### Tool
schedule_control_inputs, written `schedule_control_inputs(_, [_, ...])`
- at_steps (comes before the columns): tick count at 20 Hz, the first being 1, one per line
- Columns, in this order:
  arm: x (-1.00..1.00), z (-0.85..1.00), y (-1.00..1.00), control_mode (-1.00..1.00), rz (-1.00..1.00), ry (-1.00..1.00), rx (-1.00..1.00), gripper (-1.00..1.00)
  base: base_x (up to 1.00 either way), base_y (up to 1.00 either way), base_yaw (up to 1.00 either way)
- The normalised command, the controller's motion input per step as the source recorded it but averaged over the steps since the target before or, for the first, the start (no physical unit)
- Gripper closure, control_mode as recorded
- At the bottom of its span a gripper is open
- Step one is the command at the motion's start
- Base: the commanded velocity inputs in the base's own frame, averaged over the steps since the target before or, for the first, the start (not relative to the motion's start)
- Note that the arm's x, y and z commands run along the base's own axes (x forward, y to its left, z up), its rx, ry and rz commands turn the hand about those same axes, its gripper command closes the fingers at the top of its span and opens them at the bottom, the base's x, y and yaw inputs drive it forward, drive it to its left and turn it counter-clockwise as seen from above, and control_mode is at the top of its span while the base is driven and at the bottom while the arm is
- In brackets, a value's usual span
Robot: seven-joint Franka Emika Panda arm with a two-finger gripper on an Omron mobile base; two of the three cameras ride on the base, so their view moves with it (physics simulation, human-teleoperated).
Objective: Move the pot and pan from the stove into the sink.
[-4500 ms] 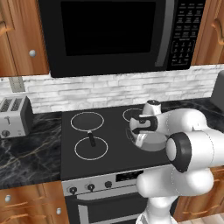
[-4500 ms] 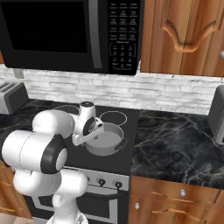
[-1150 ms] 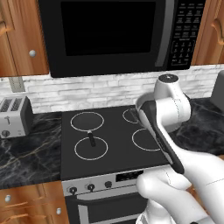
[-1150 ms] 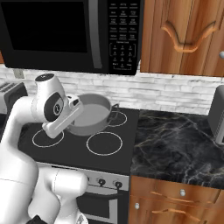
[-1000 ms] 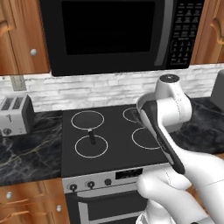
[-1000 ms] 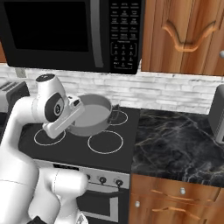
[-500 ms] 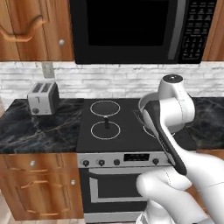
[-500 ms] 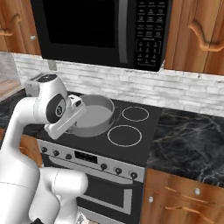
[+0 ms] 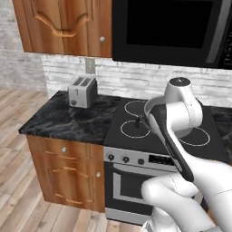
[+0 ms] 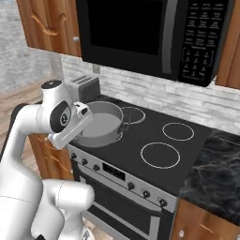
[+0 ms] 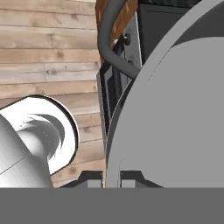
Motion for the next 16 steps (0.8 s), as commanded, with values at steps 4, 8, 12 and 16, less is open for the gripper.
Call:
schedule_control_inputs(4, [0.0,0.0,0.0,1.0,0.0,0.0,0.0,1.0,-0.19,-0.13,0.45])
schedule_control_inputs(8, [0.0,0.0,0.0,1.0,0.0,0.0,0.0,1.0,-0.15,-0.16,0.45])
schedule_control_inputs(12, [0.0,0.0,0.0,1.0,0.0,0.0,0.0,1.0,-0.08,-0.11,0.47])
schedule_control_inputs(16, [0.0,0.0,0.0,1.0,0.0,0.0,0.0,1.0,-0.07,-0.07,0.49])
